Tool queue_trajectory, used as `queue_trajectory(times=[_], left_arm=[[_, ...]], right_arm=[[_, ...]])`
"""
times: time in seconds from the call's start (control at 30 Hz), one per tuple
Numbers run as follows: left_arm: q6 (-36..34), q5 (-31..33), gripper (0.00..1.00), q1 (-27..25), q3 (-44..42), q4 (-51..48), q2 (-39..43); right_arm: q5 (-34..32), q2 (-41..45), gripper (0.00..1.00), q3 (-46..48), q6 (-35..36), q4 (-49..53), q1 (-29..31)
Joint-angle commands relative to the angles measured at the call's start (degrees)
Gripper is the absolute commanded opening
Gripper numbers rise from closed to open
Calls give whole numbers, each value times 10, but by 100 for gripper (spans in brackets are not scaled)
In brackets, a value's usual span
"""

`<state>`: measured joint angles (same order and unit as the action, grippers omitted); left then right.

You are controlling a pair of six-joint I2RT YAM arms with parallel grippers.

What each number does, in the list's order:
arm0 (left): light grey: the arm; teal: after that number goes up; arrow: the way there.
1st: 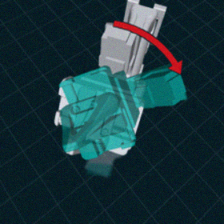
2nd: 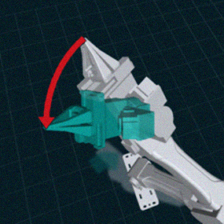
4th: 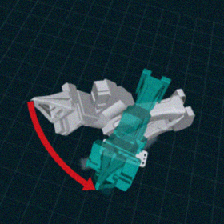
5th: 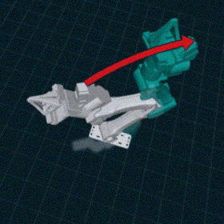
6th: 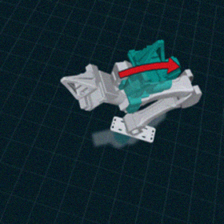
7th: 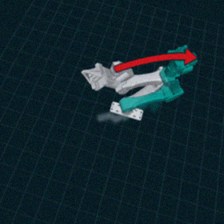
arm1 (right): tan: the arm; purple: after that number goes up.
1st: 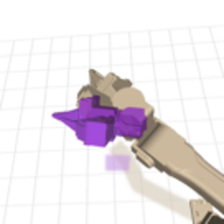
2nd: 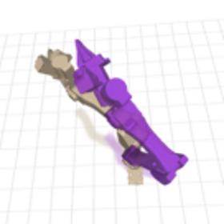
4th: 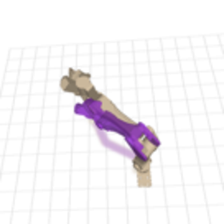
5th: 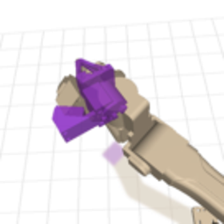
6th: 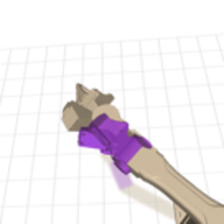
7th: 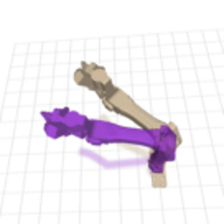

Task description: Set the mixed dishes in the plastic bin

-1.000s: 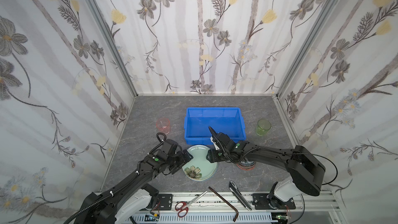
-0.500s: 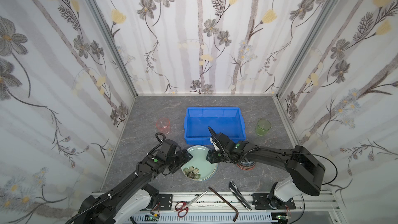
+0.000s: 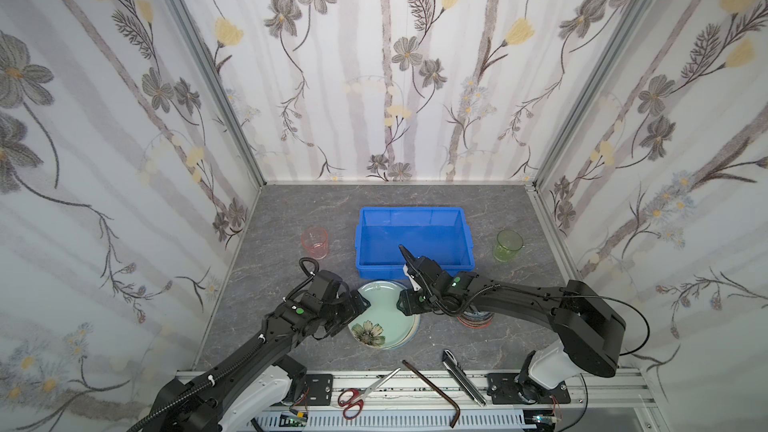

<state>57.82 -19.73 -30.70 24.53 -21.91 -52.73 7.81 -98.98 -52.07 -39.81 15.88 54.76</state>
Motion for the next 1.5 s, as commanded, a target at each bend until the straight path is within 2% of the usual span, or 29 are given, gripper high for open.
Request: queue_trajectory(times=[0.0,0.83,1.1,1.23,1.47], left_arm=[[0,6,88,-1,-1,-6,4],[-14,34,78,-1,16,-53,14],[-11,32,72,-1,17,-53,27],[-8,30,64,0,15,-53,33],[-8,30,56,0,16,-52,35]], right_arm=[[-9,-4,58,-6,-1,-11,2],[46,-8,56,12,-15,-61,1],[61,-11,55,20,-24,-77,-2],[69,-12,55,25,-29,-88,-3],[85,-17,55,33,-33,-101,-6]])
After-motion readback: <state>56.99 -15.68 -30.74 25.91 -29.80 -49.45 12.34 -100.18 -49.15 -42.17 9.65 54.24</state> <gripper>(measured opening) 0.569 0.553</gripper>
